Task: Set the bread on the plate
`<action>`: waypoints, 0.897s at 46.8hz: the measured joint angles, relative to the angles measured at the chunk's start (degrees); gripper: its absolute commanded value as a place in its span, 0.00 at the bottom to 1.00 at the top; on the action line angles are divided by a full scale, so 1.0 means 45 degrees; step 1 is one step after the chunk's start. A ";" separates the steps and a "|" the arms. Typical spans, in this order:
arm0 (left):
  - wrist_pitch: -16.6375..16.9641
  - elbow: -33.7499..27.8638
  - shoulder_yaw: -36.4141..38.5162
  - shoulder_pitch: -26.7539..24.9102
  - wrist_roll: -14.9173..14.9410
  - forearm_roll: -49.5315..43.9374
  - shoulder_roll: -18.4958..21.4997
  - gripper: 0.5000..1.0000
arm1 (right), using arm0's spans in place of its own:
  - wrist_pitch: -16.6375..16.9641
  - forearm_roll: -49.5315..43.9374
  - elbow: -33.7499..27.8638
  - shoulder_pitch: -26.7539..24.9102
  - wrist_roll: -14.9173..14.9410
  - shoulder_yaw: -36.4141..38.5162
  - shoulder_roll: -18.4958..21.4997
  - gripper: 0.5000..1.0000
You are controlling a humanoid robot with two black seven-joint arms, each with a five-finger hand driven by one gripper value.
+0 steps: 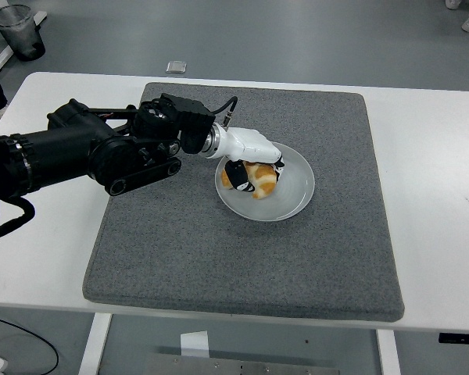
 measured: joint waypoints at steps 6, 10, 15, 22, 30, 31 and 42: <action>0.0011 0.0006 -0.0002 0.0017 0.0011 0.0055 -0.0001 0.00 | -0.0001 0.0001 0.0000 -0.0009 -0.0001 0.0000 0.0000 0.86; 0.0025 0.0013 -0.0002 0.0025 0.0014 0.0059 -0.0001 0.00 | -0.0004 0.0001 0.0000 -0.0011 -0.0004 0.0000 0.0000 0.86; 0.0149 0.0019 0.0000 0.0064 0.0019 0.0064 -0.0018 0.05 | -0.0006 0.0001 0.0000 -0.0011 -0.0004 0.0000 0.0000 0.86; 0.0264 0.0065 0.0004 0.0103 0.0046 0.0064 -0.0105 0.25 | -0.0011 0.0001 0.0000 -0.0010 -0.0007 0.0000 0.0000 0.86; 0.0382 0.0116 0.0000 0.0128 0.0047 0.0008 -0.0175 0.64 | -0.0011 0.0001 0.0000 -0.0009 -0.0007 0.0000 0.0000 0.86; 0.0443 0.0116 -0.0001 0.0142 0.0047 0.0000 -0.0182 0.68 | -0.0011 0.0001 0.0000 -0.0010 -0.0008 0.0000 0.0000 0.86; 0.0657 0.0099 -0.0192 0.0207 0.0043 -0.0174 -0.0202 0.98 | -0.0011 0.0003 0.0000 -0.0010 -0.0004 0.0000 0.0000 0.86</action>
